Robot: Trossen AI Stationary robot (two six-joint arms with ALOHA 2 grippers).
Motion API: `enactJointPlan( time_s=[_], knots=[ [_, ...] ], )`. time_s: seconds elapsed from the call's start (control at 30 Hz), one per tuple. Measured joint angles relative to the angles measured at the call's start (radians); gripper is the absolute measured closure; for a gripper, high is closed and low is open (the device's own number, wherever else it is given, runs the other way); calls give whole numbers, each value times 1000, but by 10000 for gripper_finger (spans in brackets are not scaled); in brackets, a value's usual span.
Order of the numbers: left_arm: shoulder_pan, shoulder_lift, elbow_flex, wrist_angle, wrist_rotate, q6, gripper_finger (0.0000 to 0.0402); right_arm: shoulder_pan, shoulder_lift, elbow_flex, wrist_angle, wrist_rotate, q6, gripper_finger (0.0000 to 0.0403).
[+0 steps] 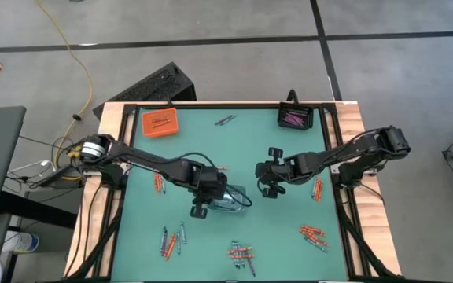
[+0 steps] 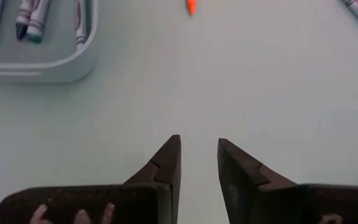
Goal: Sort crayons
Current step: Put the light blue crayon into the blue bin
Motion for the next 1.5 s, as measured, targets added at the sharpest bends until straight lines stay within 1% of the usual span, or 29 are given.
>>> enactJointPlan(
  time_s=[0.13,0.27,0.6,0.7,0.77,0.93,1.07,1.23,1.33,1.43,1.5],
  knots=[
    [2,3,0,6,-53,-10,393,-7,-12,0,-4,3,-15,305],
    [4,3,0,20,-41,-32,382,-23,-30,0,-8,16,-57,305],
    [3,3,1,24,-35,-47,297,-87,-67,0,-11,14,-211,305],
    [3,-1,1,12,-35,-33,277,-125,-69,0,-8,-7,-243,305],
    [2,-19,1,-28,-66,-17,269,-157,-69,0,-7,-23,-271,305],
    [3,-91,2,-143,-213,24,268,-277,-69,0,48,-130,-360,304],
    [22,-159,2,-197,-283,47,269,-400,-69,0,119,-248,-449,289],
    [61,-221,2,-229,-311,82,269,-570,-62,1,200,-398,-559,261],
    [93,-255,-27,-214,-318,123,269,-666,-33,10,263,-482,-612,245],
    [134,-277,-77,-181,-309,148,269,-747,34,60,286,-568,-641,233],
    [166,-294,-124,-141,-282,152,269,-788,103,115,283,-611,-659,227]
  ],
)
